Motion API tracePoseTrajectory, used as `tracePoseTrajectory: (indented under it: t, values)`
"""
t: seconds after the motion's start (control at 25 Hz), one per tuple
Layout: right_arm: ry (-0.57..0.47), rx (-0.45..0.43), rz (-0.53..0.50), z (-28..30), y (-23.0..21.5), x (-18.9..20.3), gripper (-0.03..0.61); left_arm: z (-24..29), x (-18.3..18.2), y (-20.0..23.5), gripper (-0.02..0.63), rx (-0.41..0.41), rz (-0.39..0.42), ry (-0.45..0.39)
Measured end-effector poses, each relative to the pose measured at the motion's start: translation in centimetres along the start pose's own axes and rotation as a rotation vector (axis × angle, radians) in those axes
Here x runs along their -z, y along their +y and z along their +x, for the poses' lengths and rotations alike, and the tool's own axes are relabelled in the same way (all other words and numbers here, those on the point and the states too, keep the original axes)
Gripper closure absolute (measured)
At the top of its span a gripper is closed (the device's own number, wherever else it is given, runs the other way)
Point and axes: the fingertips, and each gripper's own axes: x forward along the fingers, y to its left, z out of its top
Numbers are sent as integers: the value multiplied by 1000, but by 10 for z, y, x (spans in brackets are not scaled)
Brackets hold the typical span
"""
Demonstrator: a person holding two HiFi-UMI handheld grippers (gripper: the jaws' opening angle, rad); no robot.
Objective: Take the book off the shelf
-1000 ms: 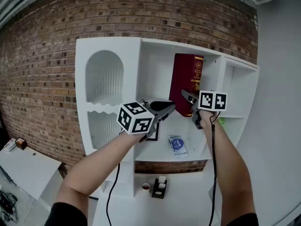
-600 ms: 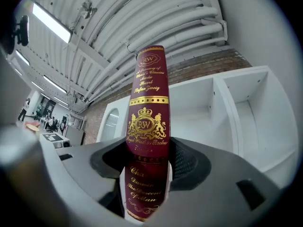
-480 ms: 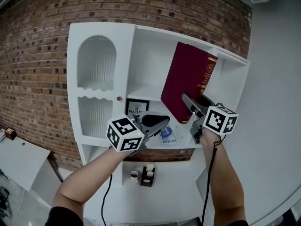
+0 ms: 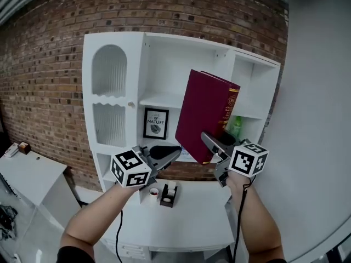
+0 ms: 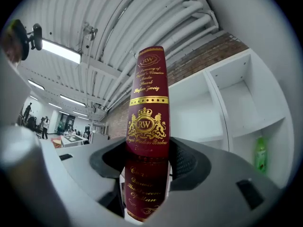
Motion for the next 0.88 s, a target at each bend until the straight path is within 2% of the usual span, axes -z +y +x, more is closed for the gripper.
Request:
tracePoseTrajectory:
  t: [0.16,0.36,0.48,0.64,0.88]
  values:
    - [11,-21,44,-42,3,17,330,9,5,-41,607,-28,-26,35]
    - [23,-54,117,-80,15,41,330,5,9,-85,607,-62,-13,85]
    - [38,-71,100,-97,32,57,330,-1,18,-106,607,-60,-14,126]
    - [85,-54,97,-120,38,95,330,-21,40,-131,607,-53,-19,165]
    - [131,-10,118,-132,74,117,330,-61,50,-144,607,-21,-62,215]
